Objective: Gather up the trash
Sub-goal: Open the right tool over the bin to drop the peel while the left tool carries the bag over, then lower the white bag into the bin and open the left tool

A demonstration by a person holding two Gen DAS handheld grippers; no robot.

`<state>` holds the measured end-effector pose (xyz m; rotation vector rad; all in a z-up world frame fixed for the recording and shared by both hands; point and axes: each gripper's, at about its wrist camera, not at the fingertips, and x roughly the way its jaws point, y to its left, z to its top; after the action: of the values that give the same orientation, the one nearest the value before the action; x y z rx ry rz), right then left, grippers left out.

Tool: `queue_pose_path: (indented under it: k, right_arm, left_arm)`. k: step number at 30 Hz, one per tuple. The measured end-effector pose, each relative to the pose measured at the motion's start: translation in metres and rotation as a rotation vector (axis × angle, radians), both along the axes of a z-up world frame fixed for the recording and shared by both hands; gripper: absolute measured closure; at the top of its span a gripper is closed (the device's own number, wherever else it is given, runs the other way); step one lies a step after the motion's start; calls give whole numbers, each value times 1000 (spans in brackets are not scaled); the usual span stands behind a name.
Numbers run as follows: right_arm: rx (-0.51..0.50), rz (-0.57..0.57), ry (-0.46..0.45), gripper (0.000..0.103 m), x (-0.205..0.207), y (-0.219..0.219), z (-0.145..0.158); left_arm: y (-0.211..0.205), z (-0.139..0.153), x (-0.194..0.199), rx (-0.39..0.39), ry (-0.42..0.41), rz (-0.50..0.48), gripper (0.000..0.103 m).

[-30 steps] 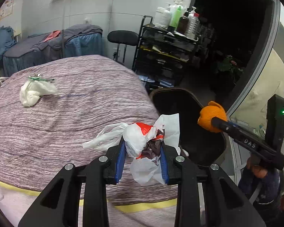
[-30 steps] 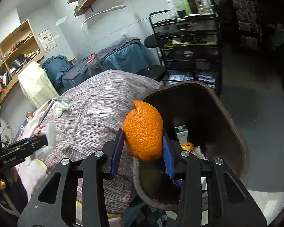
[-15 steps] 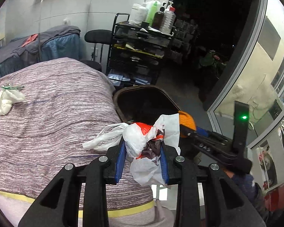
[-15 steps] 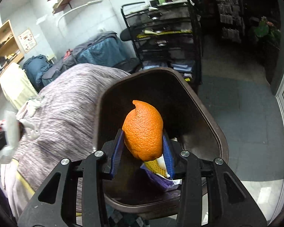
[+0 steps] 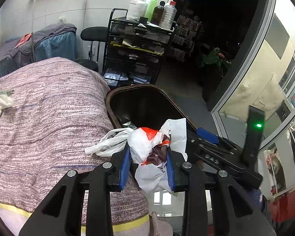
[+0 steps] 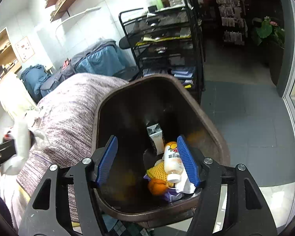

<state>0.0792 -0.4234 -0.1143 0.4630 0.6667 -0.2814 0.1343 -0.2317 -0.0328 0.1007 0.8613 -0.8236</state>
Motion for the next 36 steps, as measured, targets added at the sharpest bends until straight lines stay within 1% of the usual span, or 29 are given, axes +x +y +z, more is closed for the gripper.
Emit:
queue_pose_path:
  k: [6,11,19,27,32,35,36]
  right_arm:
    - [-22,-58,-33,31,-16,-8,15]
    - [-40,-121,-44,28,-28,-19,23]
    - [-39,-212,-54,26,-44,-36,29]
    - [-37,-249,-51,26,-50,-45,26]
    - [-36,-268,-50,26,-52,-50,25]
    - [-33,-276,-50,26,-52,-53,24]
    - [-33,-279,-50,26,-52,-53,24]
  left_arm:
    - [-18,-2,6,2,19,-34,72]
    - [-40,-6,10,20,29,-64,72]
    - [-71,-17,18,62,55,-99,72]
    - [-95,-31,28,88,89,-127,72]
    - [-102,-39,30,110,92,-134,72]
    - [-105,-43,30,123,87,-135,67]
    - [-106,-43,30,126,81,-136,60]
